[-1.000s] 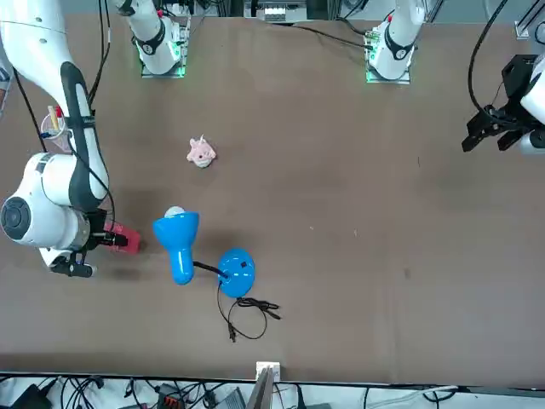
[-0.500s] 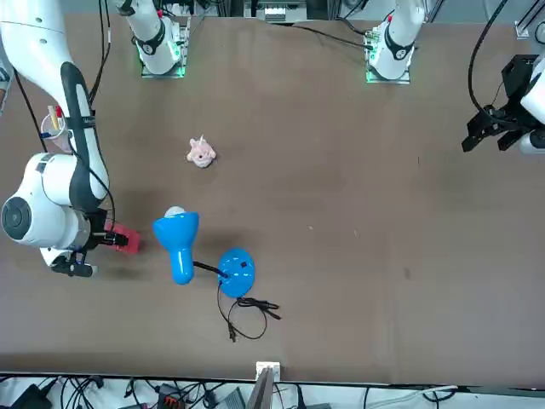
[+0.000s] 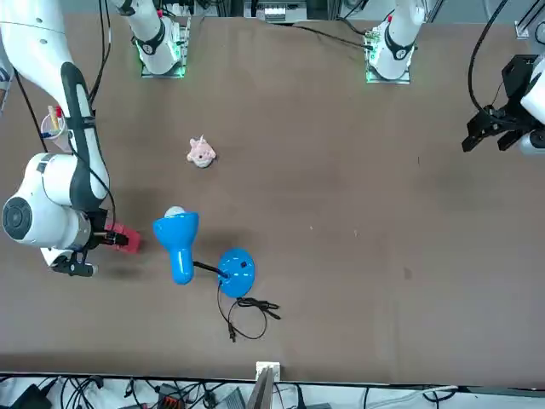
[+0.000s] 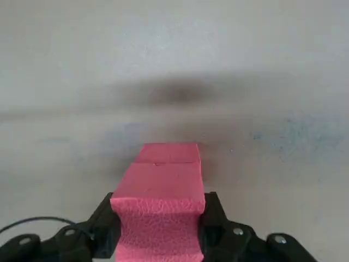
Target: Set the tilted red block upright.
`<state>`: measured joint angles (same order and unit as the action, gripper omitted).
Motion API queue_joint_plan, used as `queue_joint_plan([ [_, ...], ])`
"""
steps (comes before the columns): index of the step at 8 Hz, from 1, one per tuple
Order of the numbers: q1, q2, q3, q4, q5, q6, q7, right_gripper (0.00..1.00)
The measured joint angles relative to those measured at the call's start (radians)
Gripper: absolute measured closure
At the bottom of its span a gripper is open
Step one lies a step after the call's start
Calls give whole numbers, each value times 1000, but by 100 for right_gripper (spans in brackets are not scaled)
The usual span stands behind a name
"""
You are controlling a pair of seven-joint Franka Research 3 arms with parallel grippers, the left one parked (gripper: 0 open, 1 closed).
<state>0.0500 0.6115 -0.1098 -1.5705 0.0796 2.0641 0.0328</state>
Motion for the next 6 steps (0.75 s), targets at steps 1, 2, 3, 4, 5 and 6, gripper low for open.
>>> queue_joint_plan([
  [1,0,2,0,-3,0,1,-1,28],
  [2,0,2,0,-3,0,3,-1,28],
  [3,0,2,0,-3,0,3,-2,28],
  [4,0,2,0,-3,0,5,-2,28],
  [5,0,2,0,-3,0,8,-2,27],
  [6,0,5,0,-3,0,12,-2,15],
])
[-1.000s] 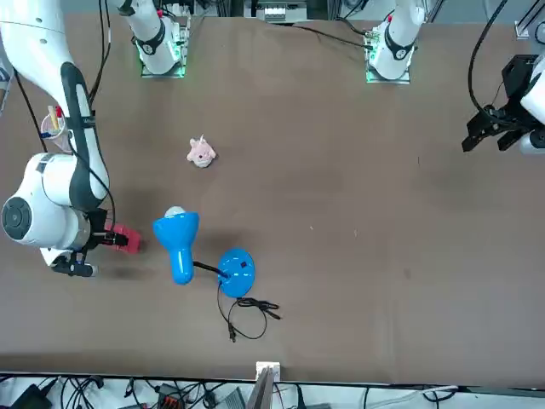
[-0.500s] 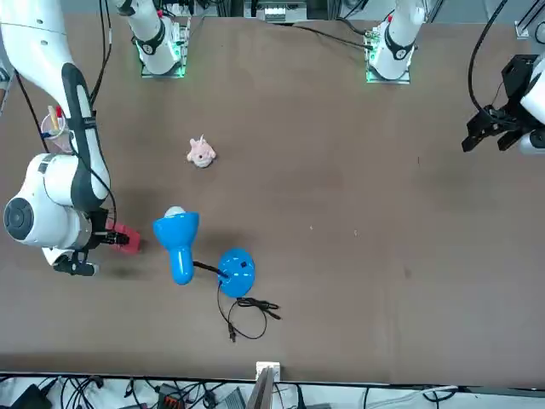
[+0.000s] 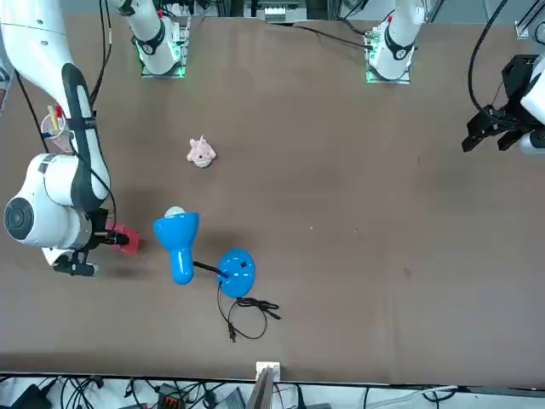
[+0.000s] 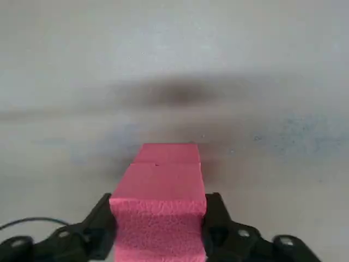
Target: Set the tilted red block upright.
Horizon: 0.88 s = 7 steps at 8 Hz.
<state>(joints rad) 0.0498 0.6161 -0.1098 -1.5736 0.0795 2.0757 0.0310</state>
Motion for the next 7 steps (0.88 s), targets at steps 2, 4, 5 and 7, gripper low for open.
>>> queue_joint_plan([
  [2,0,5,0,0,0,4,-1,0],
  [4,0,5,0,0,0,4,-1,0],
  [5,0,5,0,0,0,4,-1,0],
  [7,2,4,0,0,0,-1,-2,0],
])
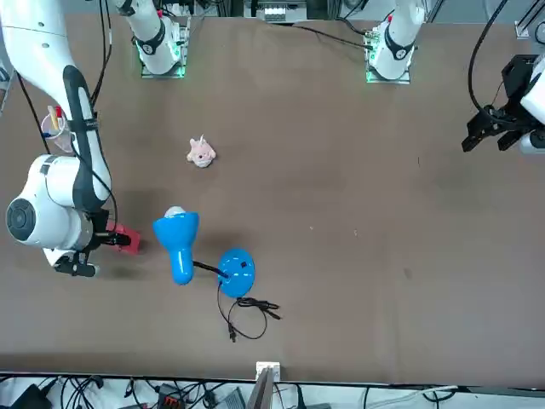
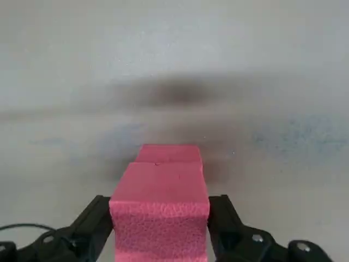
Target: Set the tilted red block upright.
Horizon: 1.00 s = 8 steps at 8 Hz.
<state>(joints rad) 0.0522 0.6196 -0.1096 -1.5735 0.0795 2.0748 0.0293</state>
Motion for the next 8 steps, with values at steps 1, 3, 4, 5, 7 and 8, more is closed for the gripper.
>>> queue_joint_plan([
  [1,0,-3,0,0,0,-8,0,0],
  [3,0,-14,0,1,0,-14,-1,0],
  [4,0,-21,0,2,0,-14,-1,0],
  [5,1,-32,0,3,-1,-14,-3,0],
  [7,-1,-71,-3,7,-2,-24,-52,0],
  [8,-4,-100,-6,11,-2,-38,-79,0],
])
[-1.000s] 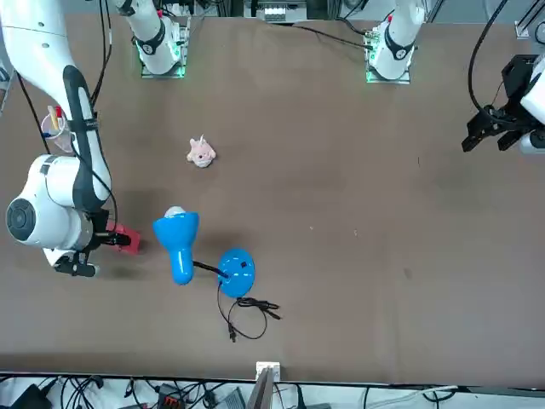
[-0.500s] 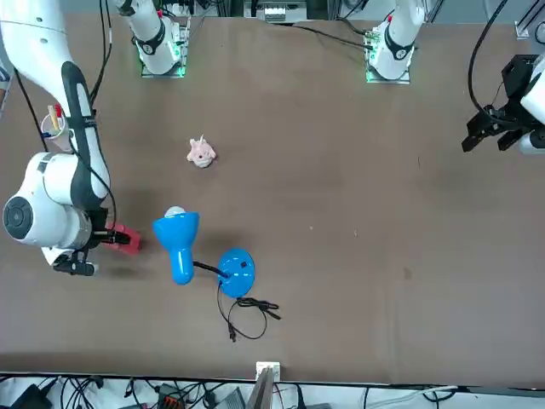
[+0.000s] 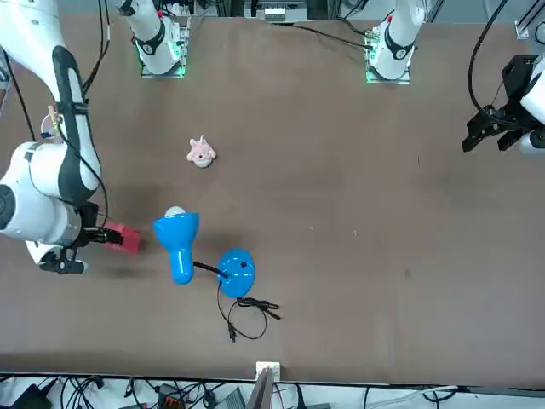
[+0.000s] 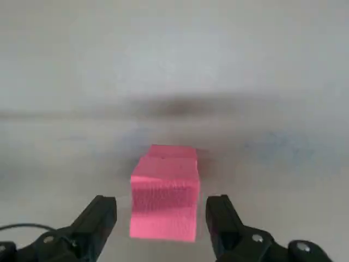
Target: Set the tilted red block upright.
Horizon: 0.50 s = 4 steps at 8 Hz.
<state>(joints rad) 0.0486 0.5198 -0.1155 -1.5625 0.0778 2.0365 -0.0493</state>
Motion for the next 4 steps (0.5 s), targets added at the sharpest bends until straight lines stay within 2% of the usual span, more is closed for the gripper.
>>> queue_joint_plan([
  [4,-1,-137,2,6,1,-31,-86,0],
])
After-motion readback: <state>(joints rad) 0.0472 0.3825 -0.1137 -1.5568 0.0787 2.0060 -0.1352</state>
